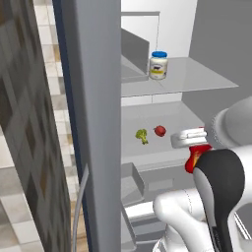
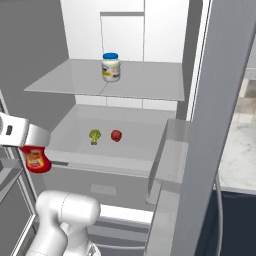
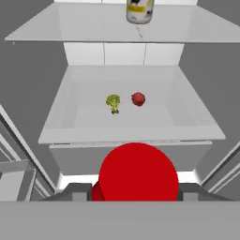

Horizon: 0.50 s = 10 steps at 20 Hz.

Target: Place the ketchup and mayonnaise from the counter to the top shelf of the fridge. If the existing items in the fridge are on the top shelf, move them to other shelves.

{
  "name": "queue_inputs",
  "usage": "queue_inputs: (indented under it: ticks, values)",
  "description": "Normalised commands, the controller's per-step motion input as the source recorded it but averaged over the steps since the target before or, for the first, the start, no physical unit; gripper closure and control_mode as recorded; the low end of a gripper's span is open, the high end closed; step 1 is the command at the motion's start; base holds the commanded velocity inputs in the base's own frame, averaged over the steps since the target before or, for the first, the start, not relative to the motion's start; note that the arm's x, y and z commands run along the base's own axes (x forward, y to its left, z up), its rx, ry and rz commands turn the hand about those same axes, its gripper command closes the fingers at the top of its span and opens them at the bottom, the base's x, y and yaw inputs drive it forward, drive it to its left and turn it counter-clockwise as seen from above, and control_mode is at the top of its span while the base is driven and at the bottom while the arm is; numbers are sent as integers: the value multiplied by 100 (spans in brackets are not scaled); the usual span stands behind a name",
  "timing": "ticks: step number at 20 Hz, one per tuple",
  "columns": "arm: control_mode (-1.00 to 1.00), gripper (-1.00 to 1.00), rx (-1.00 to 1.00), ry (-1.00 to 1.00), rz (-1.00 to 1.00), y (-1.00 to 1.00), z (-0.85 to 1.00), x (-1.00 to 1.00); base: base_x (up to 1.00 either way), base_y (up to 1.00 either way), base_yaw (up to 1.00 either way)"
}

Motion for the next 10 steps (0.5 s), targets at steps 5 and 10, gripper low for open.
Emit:
queue_inputs:
  ticks: [5, 10]
  values:
    - [100, 100, 0, 0, 0, 0, 0, 0, 63, 0, 0]
    - [-100, 100, 0, -20, 0, 0, 82, 28, 0, 0, 0]
